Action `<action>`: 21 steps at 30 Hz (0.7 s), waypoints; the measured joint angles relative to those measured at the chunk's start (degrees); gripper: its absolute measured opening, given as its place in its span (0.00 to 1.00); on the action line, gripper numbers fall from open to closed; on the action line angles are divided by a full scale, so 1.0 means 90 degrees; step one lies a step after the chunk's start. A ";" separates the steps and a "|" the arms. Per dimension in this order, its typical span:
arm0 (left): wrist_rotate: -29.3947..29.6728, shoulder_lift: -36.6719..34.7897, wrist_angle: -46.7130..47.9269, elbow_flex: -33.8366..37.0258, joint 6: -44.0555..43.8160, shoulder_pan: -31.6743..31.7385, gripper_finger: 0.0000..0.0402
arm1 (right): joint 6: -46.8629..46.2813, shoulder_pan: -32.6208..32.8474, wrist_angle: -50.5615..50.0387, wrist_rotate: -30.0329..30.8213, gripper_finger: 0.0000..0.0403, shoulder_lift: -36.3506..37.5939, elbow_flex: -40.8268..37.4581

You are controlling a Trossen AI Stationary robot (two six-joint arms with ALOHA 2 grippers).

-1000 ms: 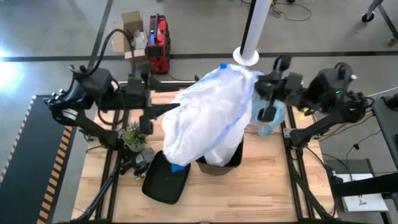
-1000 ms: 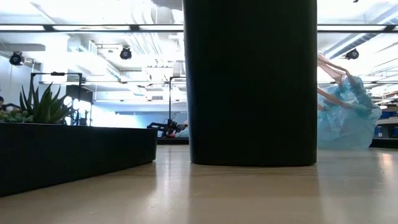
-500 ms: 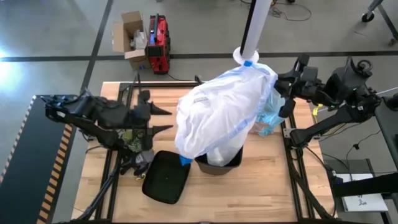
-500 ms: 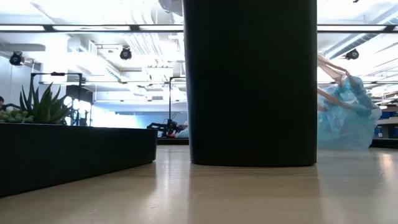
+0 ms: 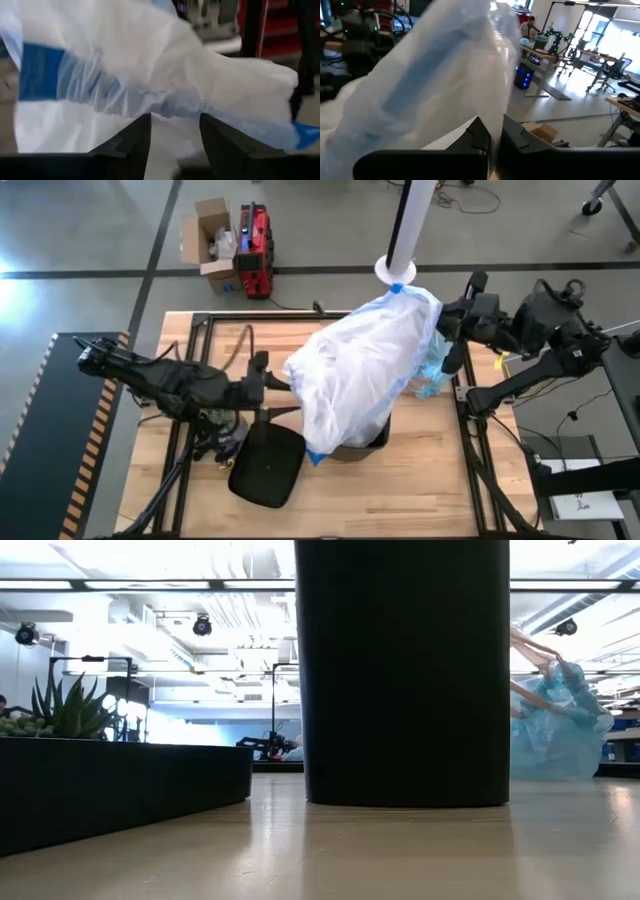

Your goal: Place trash/remove bag and relplace

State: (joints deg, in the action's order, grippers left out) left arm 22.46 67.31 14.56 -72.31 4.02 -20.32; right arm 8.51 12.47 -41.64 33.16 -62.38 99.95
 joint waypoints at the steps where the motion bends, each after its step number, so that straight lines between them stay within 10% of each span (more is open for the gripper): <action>1: -0.0009 0.0001 -0.0274 0.0000 0.0125 -0.0002 0.38 | 0.0002 0.0000 -0.0012 0.0001 0.00 -0.0006 0.0000; 21: -0.0189 0.0260 -0.2450 -0.0328 0.1278 0.0168 0.34 | 0.0005 0.0002 -0.0535 -0.0512 0.00 -0.0852 0.0004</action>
State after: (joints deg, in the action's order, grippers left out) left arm 20.76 69.65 -7.49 -75.26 15.52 -18.81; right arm 8.56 12.49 -46.46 28.55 -70.05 99.98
